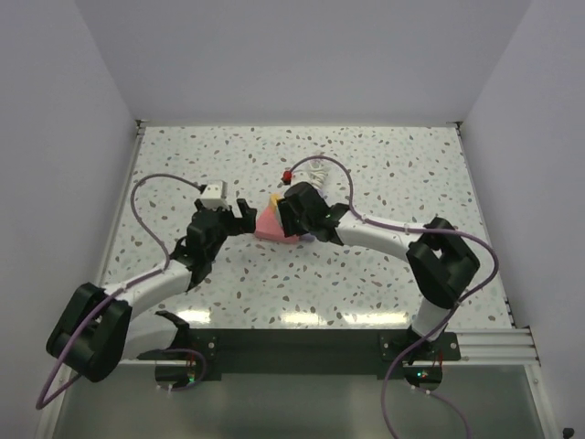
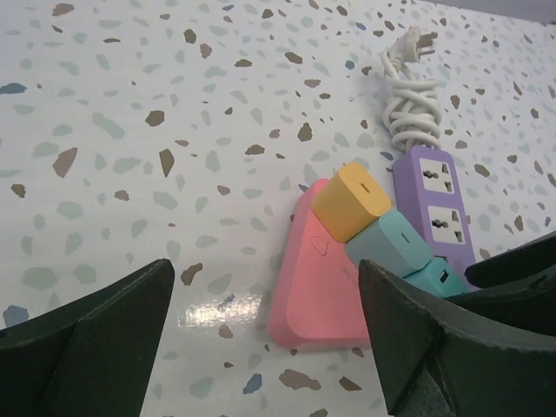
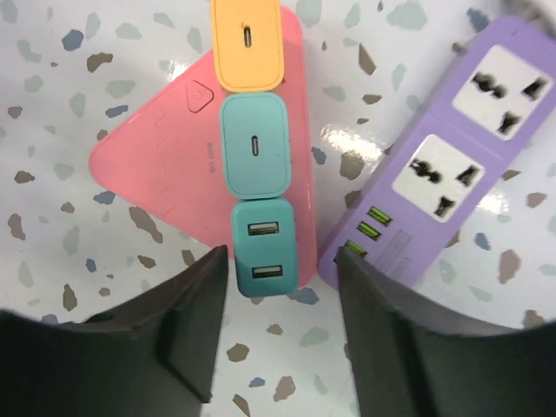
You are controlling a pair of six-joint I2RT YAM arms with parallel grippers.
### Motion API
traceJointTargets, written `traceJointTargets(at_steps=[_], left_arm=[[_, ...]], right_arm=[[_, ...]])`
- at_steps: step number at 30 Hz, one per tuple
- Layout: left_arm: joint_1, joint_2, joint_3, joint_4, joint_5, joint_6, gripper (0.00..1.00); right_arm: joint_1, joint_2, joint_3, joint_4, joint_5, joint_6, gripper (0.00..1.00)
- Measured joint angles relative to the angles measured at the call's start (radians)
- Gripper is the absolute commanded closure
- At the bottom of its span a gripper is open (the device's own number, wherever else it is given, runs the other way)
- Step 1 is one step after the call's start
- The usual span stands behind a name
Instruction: Insert the plug
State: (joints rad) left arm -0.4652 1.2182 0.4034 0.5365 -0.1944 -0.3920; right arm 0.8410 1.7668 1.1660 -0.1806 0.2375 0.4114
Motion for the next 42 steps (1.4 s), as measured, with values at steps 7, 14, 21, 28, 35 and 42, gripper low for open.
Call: traceJointTargets(at_steps=[7, 14, 21, 28, 35, 42], left_arm=[[0.000, -0.206, -0.003, -0.127, -0.071, -0.024, 0.00], [0.000, -0.288, -0.002, -0.220, -0.131, -0.035, 0.00], [0.000, -0.301, 0.014, -0.275, -0.178, -0.035, 0.00], [0.000, -0.303, 0.024, -0.286, -0.203, -0.035, 0.00], [0.000, -0.311, 0.024, -0.286, -0.215, -0.035, 0.00], [0.000, -0.311, 0.024, -0.286, -0.239, -0.035, 0.00]], right_arm=[[-0.010, -0.179, -0.003, -0.010, 0.033, -0.079, 0.09], [-0.033, -0.412, -0.085, 0.029, 0.122, -0.137, 0.01], [-0.260, -0.581, -0.235, 0.054, 0.142, -0.139, 0.01], [-0.364, -0.701, -0.361, 0.080, 0.168, -0.108, 0.01], [-0.377, -0.767, -0.417, 0.099, 0.202, -0.086, 0.01], [-0.383, -0.782, -0.438, 0.100, 0.222, -0.079, 0.01]])
